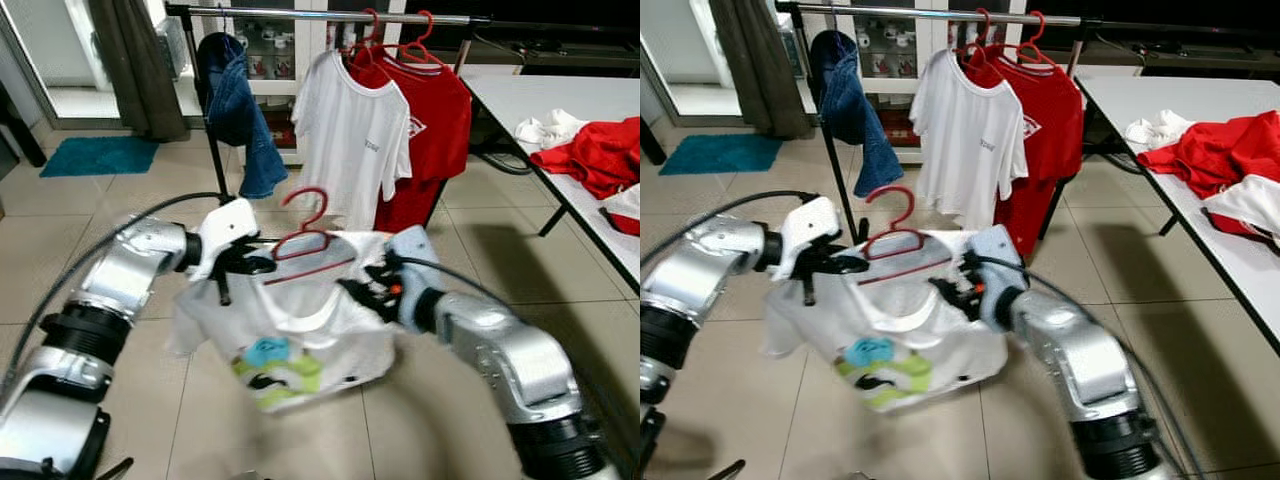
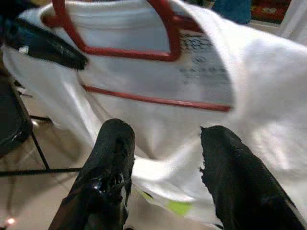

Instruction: Hang hanger

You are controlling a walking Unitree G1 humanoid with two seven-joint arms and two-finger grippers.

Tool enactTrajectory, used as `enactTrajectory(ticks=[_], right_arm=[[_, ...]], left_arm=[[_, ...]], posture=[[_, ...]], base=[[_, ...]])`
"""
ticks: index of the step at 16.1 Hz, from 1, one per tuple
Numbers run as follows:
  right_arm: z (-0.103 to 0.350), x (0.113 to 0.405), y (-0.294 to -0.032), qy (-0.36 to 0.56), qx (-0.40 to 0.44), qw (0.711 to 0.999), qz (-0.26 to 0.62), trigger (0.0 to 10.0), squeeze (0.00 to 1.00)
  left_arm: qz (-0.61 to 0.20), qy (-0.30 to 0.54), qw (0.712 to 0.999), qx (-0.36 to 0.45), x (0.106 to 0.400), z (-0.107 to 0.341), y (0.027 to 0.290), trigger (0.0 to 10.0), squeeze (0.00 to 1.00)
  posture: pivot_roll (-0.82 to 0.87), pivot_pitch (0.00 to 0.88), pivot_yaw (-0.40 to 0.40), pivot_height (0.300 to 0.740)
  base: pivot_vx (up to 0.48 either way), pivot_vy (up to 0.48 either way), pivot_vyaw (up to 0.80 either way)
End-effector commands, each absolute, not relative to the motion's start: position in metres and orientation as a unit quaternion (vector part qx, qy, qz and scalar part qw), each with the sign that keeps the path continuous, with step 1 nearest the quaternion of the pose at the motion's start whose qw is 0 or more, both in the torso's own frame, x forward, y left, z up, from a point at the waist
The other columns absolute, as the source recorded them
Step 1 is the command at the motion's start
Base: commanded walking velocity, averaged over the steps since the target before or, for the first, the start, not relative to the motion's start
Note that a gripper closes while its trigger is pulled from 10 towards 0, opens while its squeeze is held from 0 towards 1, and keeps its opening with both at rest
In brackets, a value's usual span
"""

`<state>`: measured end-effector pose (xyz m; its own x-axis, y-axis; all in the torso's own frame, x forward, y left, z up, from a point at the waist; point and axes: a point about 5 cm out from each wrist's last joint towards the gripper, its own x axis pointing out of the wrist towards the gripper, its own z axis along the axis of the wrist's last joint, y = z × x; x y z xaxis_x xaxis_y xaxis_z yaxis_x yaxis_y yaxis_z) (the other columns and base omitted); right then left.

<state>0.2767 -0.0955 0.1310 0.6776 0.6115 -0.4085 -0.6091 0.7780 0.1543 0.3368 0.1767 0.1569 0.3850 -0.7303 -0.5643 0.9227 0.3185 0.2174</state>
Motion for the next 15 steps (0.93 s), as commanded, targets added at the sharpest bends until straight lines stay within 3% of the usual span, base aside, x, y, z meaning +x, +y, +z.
enactTrajectory(ticks=[1, 6, 13, 14, 15], right_arm=[[0.13, 0.28, -0.101, 0.235, -0.002, 0.921, 0.31, 10.0, 0.0], [0.125, 0.294, -0.116, 0.239, -0.017, 0.942, 0.236, 10.0, 0.0], [0.126, 0.302, -0.116, 0.226, 0.007, 0.949, 0.222, 10.0, 0.0], [0.126, 0.303, -0.116, 0.225, 0.008, 0.948, 0.222, 9.4, 0.0], [0.126, 0.303, -0.116, 0.225, 0.008, 0.948, 0.223, 3.3, 0.0]], left_arm=[[-0.524, 0.17, 0.796, 0.252, 0.335, 0.162, 0.173, 0.0, 0.0], [-0.526, 0.169, 0.797, 0.244, 0.33, 0.159, 0.167, 0.0, 0.0], [-0.538, 0.163, 0.794, 0.232, 0.323, 0.162, 0.16, 0.0, 0.0], [-0.539, 0.164, 0.793, 0.232, 0.322, 0.162, 0.16, 0.0, 0.0], [-0.539, 0.164, 0.793, 0.232, 0.321, 0.161, 0.159, 0.0, 0.0]], posture=[[-0.12, 0.0, 0.013, 0.74], [-0.12, 0.0, 0.004, 0.74], [-0.12, 0.0, -0.004, 0.74], [-0.12, 0.0, -0.004, 0.74], [-0.12, 0.0, -0.004, 0.74]], base=[[0.0, 0.0, 0.0], [0.0, 0.0, 0.0], [0.0, 0.0, 0.0], [0.0, 0.0, 0.0], [0.0, 0.0, 0.0]])
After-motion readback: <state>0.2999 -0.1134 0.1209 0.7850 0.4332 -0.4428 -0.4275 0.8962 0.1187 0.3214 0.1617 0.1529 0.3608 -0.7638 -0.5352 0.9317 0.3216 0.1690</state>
